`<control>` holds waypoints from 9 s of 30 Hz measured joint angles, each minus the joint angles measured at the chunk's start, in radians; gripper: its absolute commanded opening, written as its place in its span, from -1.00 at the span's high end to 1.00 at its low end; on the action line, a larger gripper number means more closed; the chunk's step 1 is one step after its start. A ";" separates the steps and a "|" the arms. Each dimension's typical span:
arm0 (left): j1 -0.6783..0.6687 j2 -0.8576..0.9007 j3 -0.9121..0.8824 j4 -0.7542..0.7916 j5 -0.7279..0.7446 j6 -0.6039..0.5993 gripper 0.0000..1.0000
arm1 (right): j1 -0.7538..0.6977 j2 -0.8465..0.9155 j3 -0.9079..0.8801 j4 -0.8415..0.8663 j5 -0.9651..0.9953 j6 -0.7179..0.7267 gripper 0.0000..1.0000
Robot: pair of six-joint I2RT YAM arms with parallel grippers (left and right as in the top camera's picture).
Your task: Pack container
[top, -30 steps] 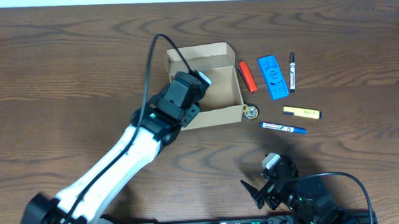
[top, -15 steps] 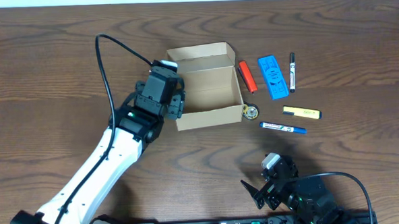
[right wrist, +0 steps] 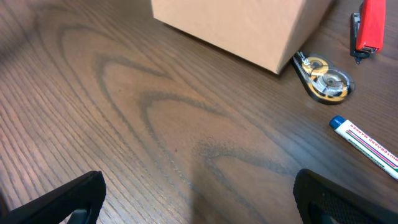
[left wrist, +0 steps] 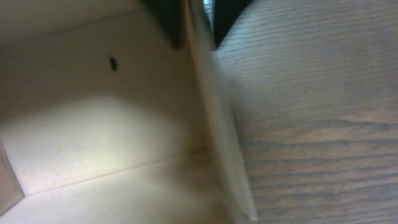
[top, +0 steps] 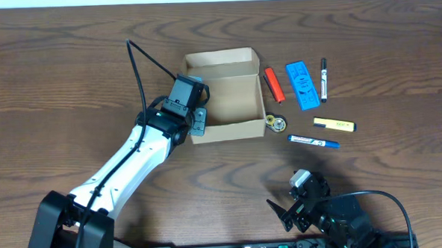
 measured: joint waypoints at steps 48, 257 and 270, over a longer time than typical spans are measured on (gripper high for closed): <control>0.016 -0.058 0.018 -0.113 -0.152 -0.254 0.89 | 0.000 0.000 0.000 0.000 0.000 0.000 -0.98; 0.018 -0.499 0.309 -0.689 0.042 0.290 -0.91 | -0.580 1.926 0.806 0.823 0.136 -0.117 0.25; 0.018 -0.499 0.309 -0.690 0.042 0.290 -0.90 | -0.575 1.606 0.800 0.710 0.138 -0.096 0.33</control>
